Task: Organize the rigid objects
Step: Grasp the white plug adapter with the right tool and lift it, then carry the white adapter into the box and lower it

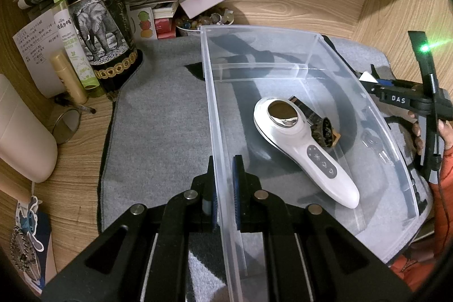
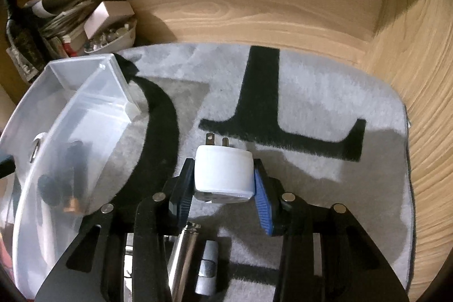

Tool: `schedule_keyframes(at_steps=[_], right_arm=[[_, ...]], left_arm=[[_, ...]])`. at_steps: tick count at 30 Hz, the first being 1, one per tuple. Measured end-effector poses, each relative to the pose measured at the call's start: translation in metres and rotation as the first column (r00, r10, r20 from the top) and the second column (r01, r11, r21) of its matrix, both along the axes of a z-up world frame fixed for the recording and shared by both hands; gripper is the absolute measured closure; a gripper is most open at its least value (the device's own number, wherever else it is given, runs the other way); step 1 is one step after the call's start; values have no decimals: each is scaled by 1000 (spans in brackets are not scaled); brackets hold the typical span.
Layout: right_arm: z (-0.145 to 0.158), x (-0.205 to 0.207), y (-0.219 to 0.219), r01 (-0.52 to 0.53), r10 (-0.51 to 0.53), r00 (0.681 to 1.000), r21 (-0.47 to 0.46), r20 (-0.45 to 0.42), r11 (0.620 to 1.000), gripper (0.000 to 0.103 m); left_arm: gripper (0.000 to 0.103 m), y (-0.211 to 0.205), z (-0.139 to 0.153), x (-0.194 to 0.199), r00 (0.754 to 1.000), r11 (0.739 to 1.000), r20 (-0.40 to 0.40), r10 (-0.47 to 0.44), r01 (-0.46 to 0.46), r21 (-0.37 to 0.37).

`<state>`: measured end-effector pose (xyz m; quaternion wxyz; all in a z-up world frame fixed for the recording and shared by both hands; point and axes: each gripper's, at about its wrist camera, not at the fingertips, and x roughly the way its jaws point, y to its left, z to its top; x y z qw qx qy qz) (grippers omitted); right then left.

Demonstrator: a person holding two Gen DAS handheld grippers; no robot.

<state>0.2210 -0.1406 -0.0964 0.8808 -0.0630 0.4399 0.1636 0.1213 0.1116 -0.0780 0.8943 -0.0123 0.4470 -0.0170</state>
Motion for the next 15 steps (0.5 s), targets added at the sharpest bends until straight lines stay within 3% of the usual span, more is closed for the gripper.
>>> schedule_keyframes(at_steps=[15], right_arm=[[71, -33, 25, -98, 88, 980, 46, 180, 994, 67]], left_arm=[[95, 0, 0, 0, 1000, 1000, 0, 0, 0, 1]])
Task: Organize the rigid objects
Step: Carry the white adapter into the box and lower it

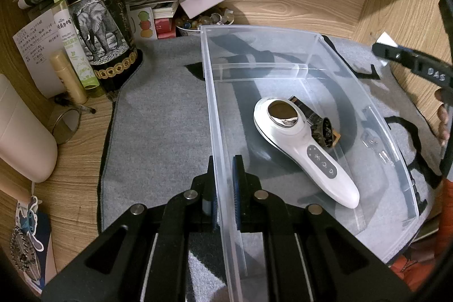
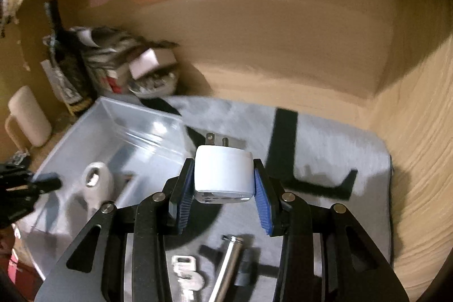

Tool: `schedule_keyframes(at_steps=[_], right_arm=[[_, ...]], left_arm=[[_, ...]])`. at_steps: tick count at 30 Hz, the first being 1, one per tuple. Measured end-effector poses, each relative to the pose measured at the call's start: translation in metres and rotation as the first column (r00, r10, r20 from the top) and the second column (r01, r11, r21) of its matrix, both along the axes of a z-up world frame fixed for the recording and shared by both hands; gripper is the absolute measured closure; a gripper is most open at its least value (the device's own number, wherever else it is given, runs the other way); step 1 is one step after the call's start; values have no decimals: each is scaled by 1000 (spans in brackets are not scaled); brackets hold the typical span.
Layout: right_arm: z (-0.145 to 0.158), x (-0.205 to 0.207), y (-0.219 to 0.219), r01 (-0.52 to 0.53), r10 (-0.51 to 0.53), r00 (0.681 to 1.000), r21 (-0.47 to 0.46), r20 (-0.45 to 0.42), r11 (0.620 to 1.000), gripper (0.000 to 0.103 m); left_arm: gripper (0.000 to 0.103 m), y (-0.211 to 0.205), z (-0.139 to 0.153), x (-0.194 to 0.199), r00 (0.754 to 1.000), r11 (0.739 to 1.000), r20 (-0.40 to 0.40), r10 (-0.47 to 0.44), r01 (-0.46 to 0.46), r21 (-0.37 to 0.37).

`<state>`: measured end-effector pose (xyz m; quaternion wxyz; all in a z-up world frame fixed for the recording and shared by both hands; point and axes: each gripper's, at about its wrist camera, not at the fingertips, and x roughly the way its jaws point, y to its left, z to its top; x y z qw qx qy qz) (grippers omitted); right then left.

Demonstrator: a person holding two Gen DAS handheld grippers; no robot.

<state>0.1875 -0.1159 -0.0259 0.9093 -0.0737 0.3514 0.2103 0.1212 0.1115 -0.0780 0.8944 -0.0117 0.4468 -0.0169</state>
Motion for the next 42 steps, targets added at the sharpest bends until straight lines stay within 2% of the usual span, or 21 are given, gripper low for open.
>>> schedule_keyframes(at_steps=[9, 19, 31, 42], right_arm=[[21, -29, 40, -132, 132, 989, -5, 67, 991, 67], [-5, -30, 90, -256, 257, 966, -61, 7, 965, 67], [-39, -20, 115, -307, 296, 950, -135, -96, 942, 67], [-40, -19, 117, -311, 298, 949, -149, -102, 939, 67]], left_arm=[[95, 0, 0, 0, 1000, 1000, 0, 0, 0, 0], [95, 0, 0, 0, 1000, 1000, 0, 0, 0, 1], [95, 0, 0, 1, 1000, 1000, 0, -2, 2, -1], [95, 1, -1, 2, 1000, 1000, 0, -4, 4, -2]])
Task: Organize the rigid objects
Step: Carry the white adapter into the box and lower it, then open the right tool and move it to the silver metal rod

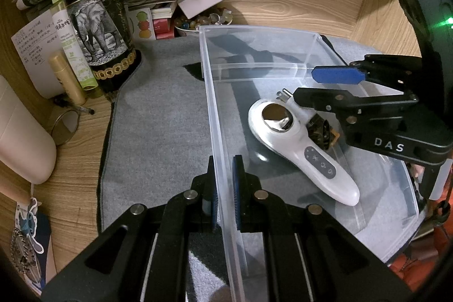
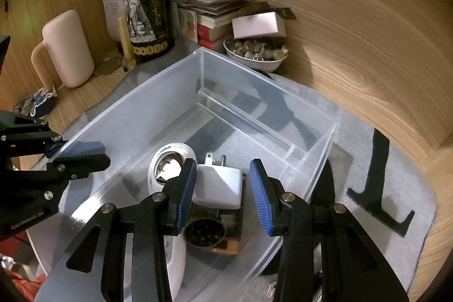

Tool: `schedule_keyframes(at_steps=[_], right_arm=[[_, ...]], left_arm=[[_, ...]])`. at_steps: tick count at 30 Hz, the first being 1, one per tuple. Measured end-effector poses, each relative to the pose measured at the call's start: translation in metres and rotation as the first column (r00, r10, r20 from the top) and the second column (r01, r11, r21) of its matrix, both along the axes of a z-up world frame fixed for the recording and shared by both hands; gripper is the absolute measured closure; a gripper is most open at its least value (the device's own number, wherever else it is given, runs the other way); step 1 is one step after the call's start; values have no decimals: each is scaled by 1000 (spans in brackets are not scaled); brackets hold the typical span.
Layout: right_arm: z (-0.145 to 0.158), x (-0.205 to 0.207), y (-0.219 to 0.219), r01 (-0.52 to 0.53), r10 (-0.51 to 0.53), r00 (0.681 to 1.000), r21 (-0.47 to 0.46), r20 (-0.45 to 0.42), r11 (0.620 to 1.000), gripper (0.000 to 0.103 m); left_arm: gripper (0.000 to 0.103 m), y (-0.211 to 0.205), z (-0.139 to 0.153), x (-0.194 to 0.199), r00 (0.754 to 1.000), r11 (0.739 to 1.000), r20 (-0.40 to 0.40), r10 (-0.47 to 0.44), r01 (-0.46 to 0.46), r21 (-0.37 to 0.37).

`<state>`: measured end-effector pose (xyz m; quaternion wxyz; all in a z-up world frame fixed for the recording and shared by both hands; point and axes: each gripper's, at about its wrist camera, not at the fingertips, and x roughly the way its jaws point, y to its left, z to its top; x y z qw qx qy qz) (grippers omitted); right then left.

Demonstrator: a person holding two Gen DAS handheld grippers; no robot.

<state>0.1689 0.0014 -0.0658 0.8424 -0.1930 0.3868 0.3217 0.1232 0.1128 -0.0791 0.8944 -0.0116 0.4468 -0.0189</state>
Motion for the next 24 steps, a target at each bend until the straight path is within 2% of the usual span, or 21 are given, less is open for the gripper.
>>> schedule_keyframes(at_steps=[4, 11, 19, 24], right_arm=[[6, -1, -4, 4, -5, 1000, 21, 8, 1000, 61], [33, -7, -22, 48, -54, 996, 92, 69, 995, 60], [64, -6, -72, 164, -184, 972, 143, 143, 976, 60], [62, -5, -104, 244, -262, 955, 135, 137, 960, 59]], left_arm=[[95, 0, 0, 0, 1000, 1000, 0, 0, 0, 0], [95, 0, 0, 0, 1000, 1000, 0, 0, 0, 0], [94, 0, 0, -1, 1000, 1000, 1, 0, 0, 0], [94, 0, 0, 0, 1000, 1000, 0, 0, 0, 1]])
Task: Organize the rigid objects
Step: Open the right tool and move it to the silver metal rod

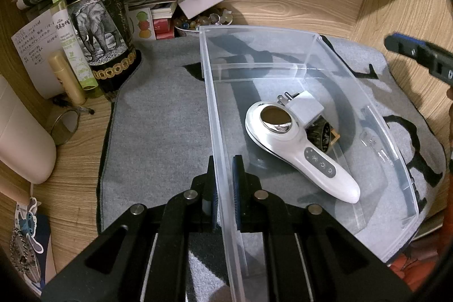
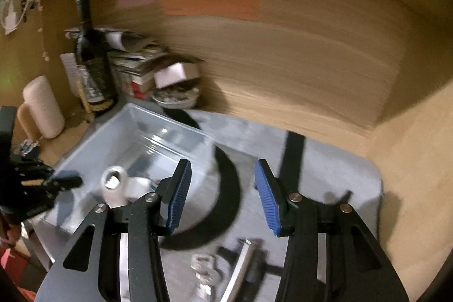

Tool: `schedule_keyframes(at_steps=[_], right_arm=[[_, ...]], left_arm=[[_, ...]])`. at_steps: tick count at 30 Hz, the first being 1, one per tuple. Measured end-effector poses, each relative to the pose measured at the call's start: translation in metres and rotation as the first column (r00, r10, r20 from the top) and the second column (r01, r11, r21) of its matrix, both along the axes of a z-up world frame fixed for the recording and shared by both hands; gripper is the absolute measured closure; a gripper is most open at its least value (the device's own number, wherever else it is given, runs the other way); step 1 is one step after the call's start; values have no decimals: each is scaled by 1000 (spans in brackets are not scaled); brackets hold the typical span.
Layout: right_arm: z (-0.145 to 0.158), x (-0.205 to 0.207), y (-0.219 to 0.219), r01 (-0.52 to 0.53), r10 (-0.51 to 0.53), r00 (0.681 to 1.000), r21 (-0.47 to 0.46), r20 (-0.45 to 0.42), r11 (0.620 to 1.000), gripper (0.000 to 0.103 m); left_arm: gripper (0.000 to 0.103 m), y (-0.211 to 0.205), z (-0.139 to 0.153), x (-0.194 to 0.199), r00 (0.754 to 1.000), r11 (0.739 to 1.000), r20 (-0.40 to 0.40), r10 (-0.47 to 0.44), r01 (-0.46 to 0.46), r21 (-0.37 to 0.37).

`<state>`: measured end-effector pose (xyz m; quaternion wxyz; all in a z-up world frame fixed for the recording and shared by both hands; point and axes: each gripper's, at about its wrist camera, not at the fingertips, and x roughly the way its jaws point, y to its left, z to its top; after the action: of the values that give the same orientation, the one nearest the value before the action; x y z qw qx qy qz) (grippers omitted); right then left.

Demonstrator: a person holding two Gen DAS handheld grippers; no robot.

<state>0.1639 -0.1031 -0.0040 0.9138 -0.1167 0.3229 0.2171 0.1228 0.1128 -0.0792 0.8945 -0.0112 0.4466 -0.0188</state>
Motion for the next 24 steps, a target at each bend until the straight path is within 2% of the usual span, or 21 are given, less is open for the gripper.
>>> schedule_keyframes(at_steps=[10, 17, 19, 21, 24], right_arm=[[-53, -7, -42, 85, -89, 986, -38, -143, 996, 59], [-81, -24, -57, 104, -97, 966, 17, -238, 994, 60], [-87, -30, -59, 101, -91, 962, 24, -258, 995, 72], [-93, -34, -58, 88, -77, 956, 25, -282, 996, 80], [-99, -37, -56, 75, -63, 952, 31, -298, 997, 83]], left_arm=[[95, 0, 0, 0, 1000, 1000, 0, 0, 0, 1], [94, 0, 0, 0, 1000, 1000, -1, 4, -4, 10], [94, 0, 0, 0, 1000, 1000, -1, 4, -4, 11], [95, 1, -1, 0, 1000, 1000, -1, 4, -4, 11], [95, 0, -1, 0, 1000, 1000, 0, 4, -4, 11]])
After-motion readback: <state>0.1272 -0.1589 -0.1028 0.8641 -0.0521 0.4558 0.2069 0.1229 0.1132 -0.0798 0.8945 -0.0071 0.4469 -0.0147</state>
